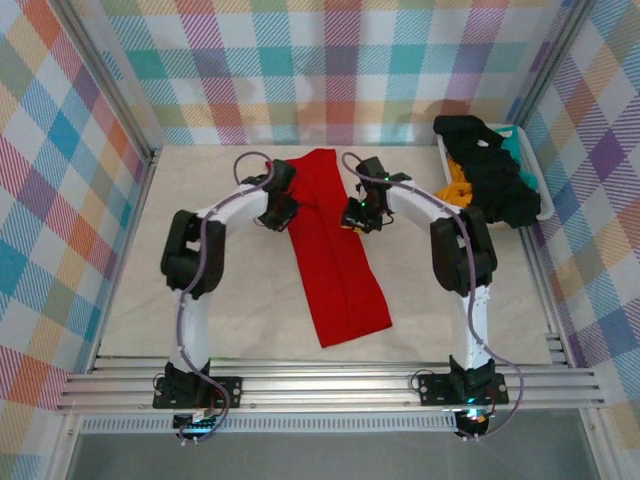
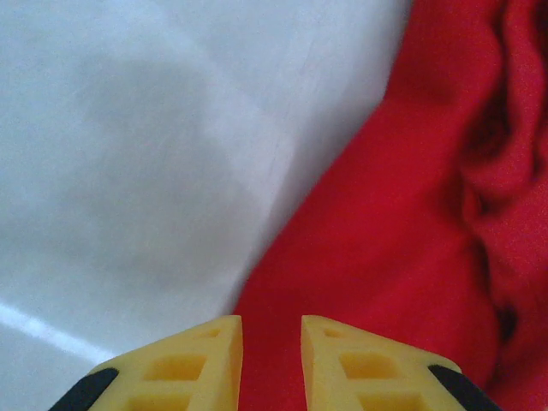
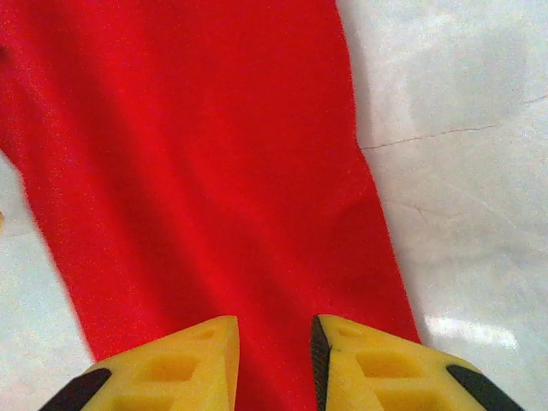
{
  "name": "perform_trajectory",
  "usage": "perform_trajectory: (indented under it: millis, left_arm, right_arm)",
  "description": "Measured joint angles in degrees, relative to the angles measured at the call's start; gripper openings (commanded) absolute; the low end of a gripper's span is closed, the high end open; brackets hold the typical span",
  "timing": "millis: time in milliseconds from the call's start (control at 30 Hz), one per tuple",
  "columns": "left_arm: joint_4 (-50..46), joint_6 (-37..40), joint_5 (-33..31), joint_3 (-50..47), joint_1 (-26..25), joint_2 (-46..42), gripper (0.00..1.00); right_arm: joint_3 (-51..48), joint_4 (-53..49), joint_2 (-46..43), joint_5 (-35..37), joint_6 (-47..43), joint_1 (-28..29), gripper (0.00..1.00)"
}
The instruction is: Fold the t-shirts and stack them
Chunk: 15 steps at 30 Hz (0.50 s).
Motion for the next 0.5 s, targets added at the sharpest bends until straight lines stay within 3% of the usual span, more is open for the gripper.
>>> perform_trajectory:
  millis: [200,333,500]
  left_arm:
    - [-1.3,1.7,-0.3,11.6,1.2,9.2,0.26]
    - [-1.4,3.6,1.4,18.0,1.3,13.1,0.27]
    - [-3.1,6.3,4.0,32.8,1.3,22.0,0.24]
  right_arm:
    - [-1.6,-0.1,2.6,-2.0,1.4,0.4,0.3]
    - [-6.1,3.4,0.3,-3.2,4.3,1.2,0.31]
    - [-10.6,6.1,-2.4,-3.4,8.1,2.6,0.32]
